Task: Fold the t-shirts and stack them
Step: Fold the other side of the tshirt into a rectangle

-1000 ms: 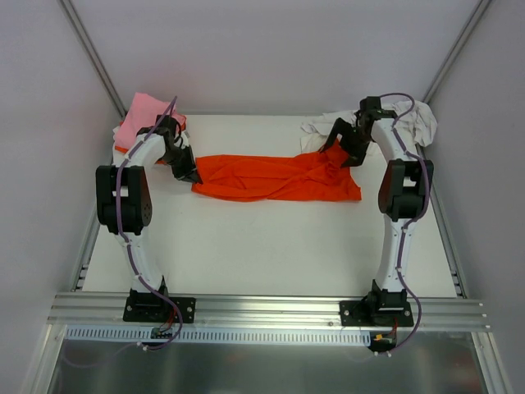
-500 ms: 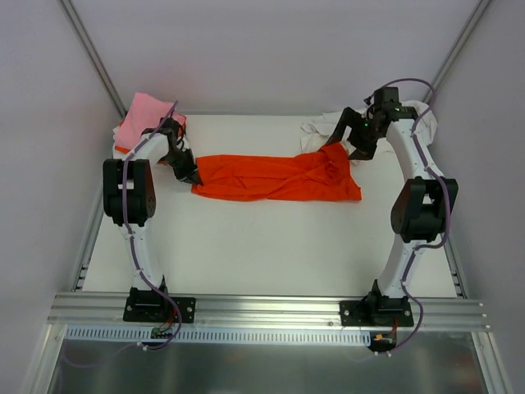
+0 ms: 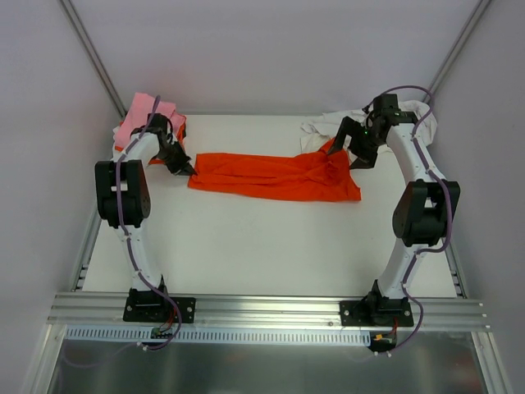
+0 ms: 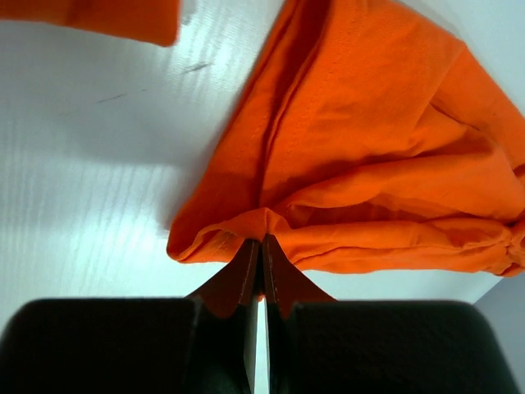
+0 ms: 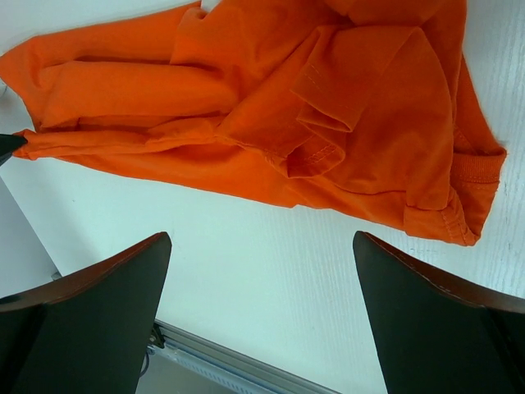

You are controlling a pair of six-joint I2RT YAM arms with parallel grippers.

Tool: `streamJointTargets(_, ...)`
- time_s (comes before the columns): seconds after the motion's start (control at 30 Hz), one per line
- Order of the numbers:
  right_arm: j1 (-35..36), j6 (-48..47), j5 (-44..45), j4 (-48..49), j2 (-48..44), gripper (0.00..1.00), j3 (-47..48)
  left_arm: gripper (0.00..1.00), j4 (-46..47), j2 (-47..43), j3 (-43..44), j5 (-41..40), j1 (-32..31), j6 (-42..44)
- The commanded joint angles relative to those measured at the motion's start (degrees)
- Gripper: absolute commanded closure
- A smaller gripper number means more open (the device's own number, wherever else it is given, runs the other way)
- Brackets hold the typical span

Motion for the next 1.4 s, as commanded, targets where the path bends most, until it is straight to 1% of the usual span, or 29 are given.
streamJointTargets(0.0, -0.4, -1.1, -0.1, -1.2, -3.6, 0.00, 0.2, 1.00, -1.4, -2.2, 2.5, 2.1, 1.7, -2.4)
streamJointTargets(0.03, -0.4, -1.1, -0.1, -1.3, -3.7, 0.00, 0.1, 0.99, -1.9, -2.0, 2.6, 1.9, 2.0, -2.3)
streamJointTargets(0.07, -0.4, -1.2, -0.1, -1.3, -3.8, 0.00, -0.1, 0.95, -3.2, -2.0, 2.9, 1.6, 2.6, -2.5)
streamJointTargets(0.1, -0.4, -1.2, -0.1, -1.3, -3.9, 0.00, -0.2, 0.89, -3.7, -1.9, 2.7, 1.6, 3.0, -2.7)
streamJointTargets(0.13, -0.4, -1.3, -0.1, -1.4, -4.0, 0.00, -0.4, 0.78, -4.1, -1.8, 2.7, 2.0, 3.4, -2.9)
streamJointTargets(0.17, -0.4, -1.3, -0.1, -1.4, -4.2, 0.00, -0.6, 0.45, -4.2, -1.7, 2.7, 2.5, 3.6, -2.7)
streamJointTargets(0.2, -0.4, -1.3, -0.1, -1.2, -4.4, 0.00, -0.7, 0.36, -4.8, -1.3, 2.8, 3.0, 3.8, -2.3)
streamJointTargets(0.23, -0.4, -1.3, -0.2, -1.1, -4.5, 0.00, -0.9, 0.21, -5.0, -0.7, 2.9, 3.5, 3.9, -2.0)
streamJointTargets(0.27, -0.3, -1.4, -0.2, -1.1, -4.5, 0.00, -1.0, 0.02, -5.4, -0.4, 3.1, 3.9, 3.9, -1.9)
streamJointTargets(0.33, -0.3, -1.3, -0.4, -1.1, -4.5, 0.01, -1.1, 0.01, -4.8, -0.5, 2.7, 4.8, 3.9, -2.3)
streamJointTargets(0.43, -0.4, -1.2, -1.0, -0.9, -4.6, 0.01, -0.9, 0.01, -4.2, -2.2, 1.9, 3.5, 3.9, -2.8)
streamJointTargets(0.5, -0.3, -1.1, -1.2, -0.9, -4.6, 0.00, -1.0, 0.01, -2.6, -5.4, 0.3, 2.4, 3.9, -2.9)
streamJointTargets(0.57, -0.2, -1.1, -1.3, -1.0, -5.2, 0.01, -1.1, 0.01, 2.6, -8.1, -3.3, 3.9, 3.9, -3.2)
streamJointTargets(0.6, 0.0, -1.2, -1.4, -0.9, -5.3, 0.01, -1.6, 0.01, 4.2, -9.8, -4.3, 7.0, 3.9, -3.5)
streamJointTargets(0.63, 0.1, -1.3, -1.4, -0.8, -5.9, 0.01, -1.8, 0.01, 4.5, -10.3, -4.8, 7.7, 3.8, -3.5)
streamJointTargets(0.77, 0.4, -1.3, -1.5, 0.2, -7.2, 0.01, -4.6, 0.01, 1.8, -10.0, -5.2, 7.8, 3.3, -2.2)
streamJointTargets(0.93, 0.5, -1.2, -1.5, 1.3, -8.7, 0.00, -8.1, 0.01, 2.8, -10.7, -6.3, 12.2, 2.4, -2.3)
streamJointTargets(0.97, 0.6, -1.1, -1.5, 1.9, -9.0, 0.00, -8.4, 0.01, 0.7, -10.0, -5.5, 12.3, 2.2, -1.9)
streamJointTargets(1.1, 0.5, -1.1, -1.2, 1.9, -9.6, 0.00, -9.0, 0.01, -5.3, -5.1, -1.2, 10.2, 1.5, 1.8)
streamJointTargets(1.37, 0.5, -1.1, -0.3, 1.9, -10.4, 0.00, -10.4, 0.06, -6.6, -3.3, -1.0, 8.1, 1.2, 3.0)
